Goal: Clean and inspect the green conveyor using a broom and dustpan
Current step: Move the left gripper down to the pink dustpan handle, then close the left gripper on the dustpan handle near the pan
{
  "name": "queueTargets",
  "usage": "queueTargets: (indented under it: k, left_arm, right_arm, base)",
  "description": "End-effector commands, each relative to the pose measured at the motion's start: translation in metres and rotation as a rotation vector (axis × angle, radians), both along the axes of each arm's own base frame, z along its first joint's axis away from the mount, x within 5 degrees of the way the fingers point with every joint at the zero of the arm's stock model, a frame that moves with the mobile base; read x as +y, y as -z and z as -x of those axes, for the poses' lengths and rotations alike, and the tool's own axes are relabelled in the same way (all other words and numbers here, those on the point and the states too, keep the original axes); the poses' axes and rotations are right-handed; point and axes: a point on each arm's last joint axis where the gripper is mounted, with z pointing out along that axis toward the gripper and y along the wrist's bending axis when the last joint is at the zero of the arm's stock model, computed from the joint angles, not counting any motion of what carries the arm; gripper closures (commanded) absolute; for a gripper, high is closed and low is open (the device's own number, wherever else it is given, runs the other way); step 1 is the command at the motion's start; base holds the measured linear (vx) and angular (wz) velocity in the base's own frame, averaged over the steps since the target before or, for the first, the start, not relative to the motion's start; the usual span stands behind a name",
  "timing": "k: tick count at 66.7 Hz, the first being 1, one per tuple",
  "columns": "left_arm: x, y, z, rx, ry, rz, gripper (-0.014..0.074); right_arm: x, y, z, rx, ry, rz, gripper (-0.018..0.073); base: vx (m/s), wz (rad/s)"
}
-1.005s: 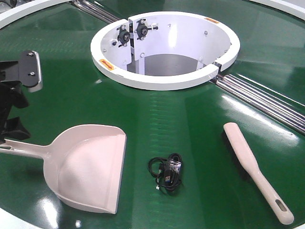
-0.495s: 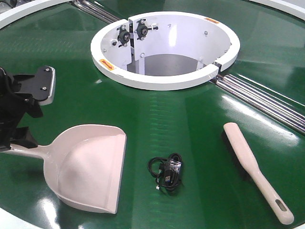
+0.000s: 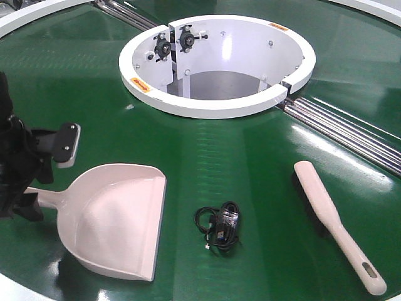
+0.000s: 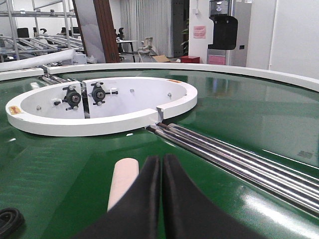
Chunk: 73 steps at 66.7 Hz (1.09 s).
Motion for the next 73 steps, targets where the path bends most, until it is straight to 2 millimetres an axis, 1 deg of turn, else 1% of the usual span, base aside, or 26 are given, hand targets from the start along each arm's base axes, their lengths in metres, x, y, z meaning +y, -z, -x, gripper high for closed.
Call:
queueTargets:
  k: [1, 15, 29, 56, 63, 69, 73]
  left_arm:
    - [-0.004, -0.012, 0.003, -0.068, 0.019, 0.016, 0.0074]
    - [-0.004, -0.010, -0.007, -0.164, 0.014, 0.022, 0.0077]
    - [-0.005, 0.000, -0.009, -0.124, 0.026, 0.017, 0.0107]
    - [-0.005, 0.020, -0.011, -0.010, 0.045, 0.007, 0.0207]
    - [-0.005, 0.023, -0.011, 0.007, 0.046, 0.006, 0.0272]
    - [-0.005, 0.023, -0.011, 0.011, 0.045, 0.006, 0.0376]
    - [-0.005, 0.023, -0.010, 0.016, 0.044, 0.006, 0.0464]
  right_arm:
    - [0.000, -0.001, 0.001, -0.072, 0.002, 0.014, 0.0569]
    - [0.000, -0.001, 0.001, -0.072, 0.002, 0.014, 0.0569]
    - [0.000, -0.001, 0.001, -0.072, 0.002, 0.014, 0.0569]
    - [0.000, -0.001, 0.001, -0.072, 0.002, 0.014, 0.0569]
    - [0.000, -0.001, 0.001, -0.072, 0.002, 0.014, 0.0569]
    - [0.000, -0.001, 0.001, -0.072, 0.002, 0.014, 0.0569]
    - [0.000, -0.001, 0.001, -0.072, 0.002, 0.014, 0.0569]
  base:
    - [0.00, 0.00]
    - [0.00, 0.00]
    - [0.00, 0.00]
    - [0.00, 0.00]
    - [0.00, 0.00]
    - [0.00, 0.00]
    - [0.00, 0.00]
